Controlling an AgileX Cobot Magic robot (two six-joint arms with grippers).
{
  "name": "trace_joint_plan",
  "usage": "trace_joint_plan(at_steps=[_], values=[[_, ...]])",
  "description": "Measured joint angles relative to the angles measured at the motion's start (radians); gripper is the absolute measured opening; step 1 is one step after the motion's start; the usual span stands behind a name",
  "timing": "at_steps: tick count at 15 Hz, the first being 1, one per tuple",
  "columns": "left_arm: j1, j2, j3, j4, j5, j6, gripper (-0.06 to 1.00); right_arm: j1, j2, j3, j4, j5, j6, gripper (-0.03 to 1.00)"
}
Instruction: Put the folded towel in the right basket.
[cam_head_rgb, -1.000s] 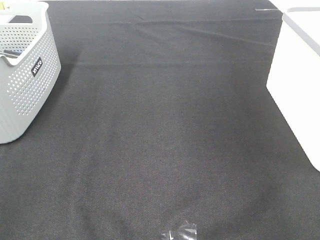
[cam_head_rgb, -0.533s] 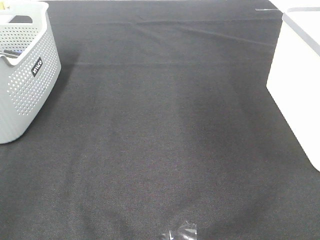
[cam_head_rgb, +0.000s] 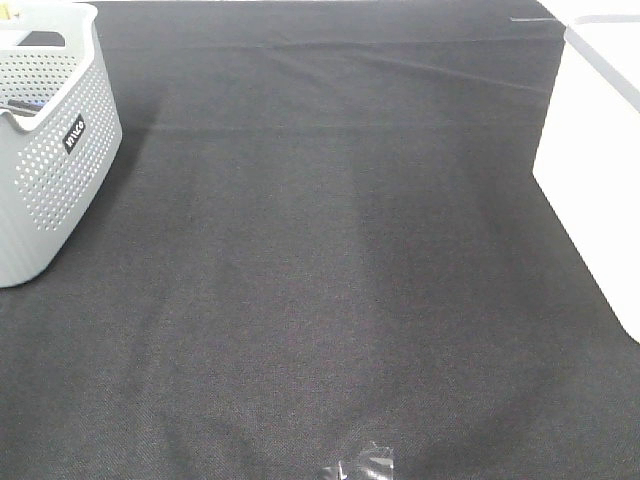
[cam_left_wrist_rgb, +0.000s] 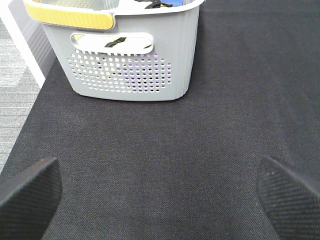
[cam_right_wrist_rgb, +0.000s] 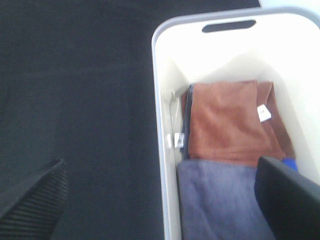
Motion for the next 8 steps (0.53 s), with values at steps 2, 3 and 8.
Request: trace_joint_plan(at_steps=[2, 3, 8], values=[[0.000, 0.000, 0.000, 0.000, 0.000, 0.000, 0.99, 0.000, -0.169, 0.173, 0.005, -0.022, 0.000, 0.97], [0.000, 0.000, 0.000, 0.000, 0.000, 0.000, 0.99, 0.000, -0.267, 0.252, 0.013, -0.031, 0.000, 0.97], [0.000, 0.000, 0.000, 0.000, 0.000, 0.000, 0.99, 0.000, -0.701, 0.595, 0.023, 0.022, -0.002, 0.97]])
